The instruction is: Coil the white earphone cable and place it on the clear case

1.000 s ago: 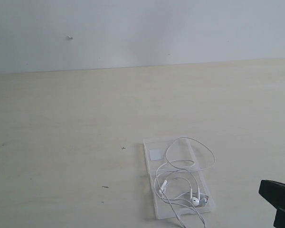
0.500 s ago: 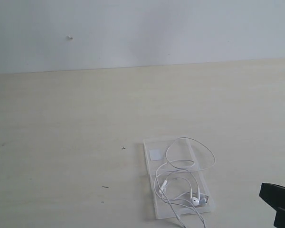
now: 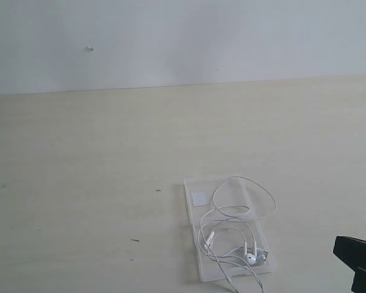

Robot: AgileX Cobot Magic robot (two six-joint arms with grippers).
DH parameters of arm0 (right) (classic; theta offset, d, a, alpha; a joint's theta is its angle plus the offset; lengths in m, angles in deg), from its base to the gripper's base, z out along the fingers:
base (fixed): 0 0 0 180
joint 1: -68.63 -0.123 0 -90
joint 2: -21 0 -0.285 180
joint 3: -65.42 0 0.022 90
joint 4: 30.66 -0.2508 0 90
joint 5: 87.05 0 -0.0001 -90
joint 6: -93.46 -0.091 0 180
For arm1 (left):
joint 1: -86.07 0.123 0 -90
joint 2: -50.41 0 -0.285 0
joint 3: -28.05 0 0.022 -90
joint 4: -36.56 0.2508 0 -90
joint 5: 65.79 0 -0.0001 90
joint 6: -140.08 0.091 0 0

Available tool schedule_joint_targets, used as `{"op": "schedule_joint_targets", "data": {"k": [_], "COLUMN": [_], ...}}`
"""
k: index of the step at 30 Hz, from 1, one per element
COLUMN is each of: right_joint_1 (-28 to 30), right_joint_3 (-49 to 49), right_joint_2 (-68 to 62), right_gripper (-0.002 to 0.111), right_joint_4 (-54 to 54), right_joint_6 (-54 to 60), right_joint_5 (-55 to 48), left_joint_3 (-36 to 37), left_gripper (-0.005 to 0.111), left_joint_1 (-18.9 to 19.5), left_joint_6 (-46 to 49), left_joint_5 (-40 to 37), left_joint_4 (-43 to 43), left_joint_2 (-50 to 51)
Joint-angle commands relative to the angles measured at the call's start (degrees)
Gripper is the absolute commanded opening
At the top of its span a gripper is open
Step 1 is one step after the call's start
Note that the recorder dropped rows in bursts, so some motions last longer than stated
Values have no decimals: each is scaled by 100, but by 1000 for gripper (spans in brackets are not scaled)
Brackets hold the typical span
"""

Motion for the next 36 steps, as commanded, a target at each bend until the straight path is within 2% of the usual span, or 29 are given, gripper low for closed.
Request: {"op": "schedule_joint_targets", "data": {"k": [1, 4, 10, 18, 26, 36], "right_joint_1": [-10, -10, -10, -10, -10, -10], "right_joint_3": [28, 28, 28, 28, 28, 28], "right_joint_2": [24, 24, 24, 24, 24, 24], "right_gripper": [0, 0, 0, 0, 0, 0], "right_joint_4": [18, 18, 18, 18, 18, 18], "right_joint_6": [6, 6, 6, 6, 6, -2], "right_joint_5": [42, 42, 42, 42, 42, 42], "left_joint_3": [23, 23, 105, 1265, 1370, 1370], "left_gripper": [0, 0, 0, 0, 0, 0], "left_joint_1": [1099, 1449, 1485, 1485, 1485, 1485], "left_joint_6": [72, 72, 72, 61, 92, 62], "left_joint_5": [413, 413, 598, 1579, 1461, 1360], "left_joint_4": [66, 183, 588, 245, 585, 396], "left_joint_2": [-28, -28, -28, -28, -28, -28]}}
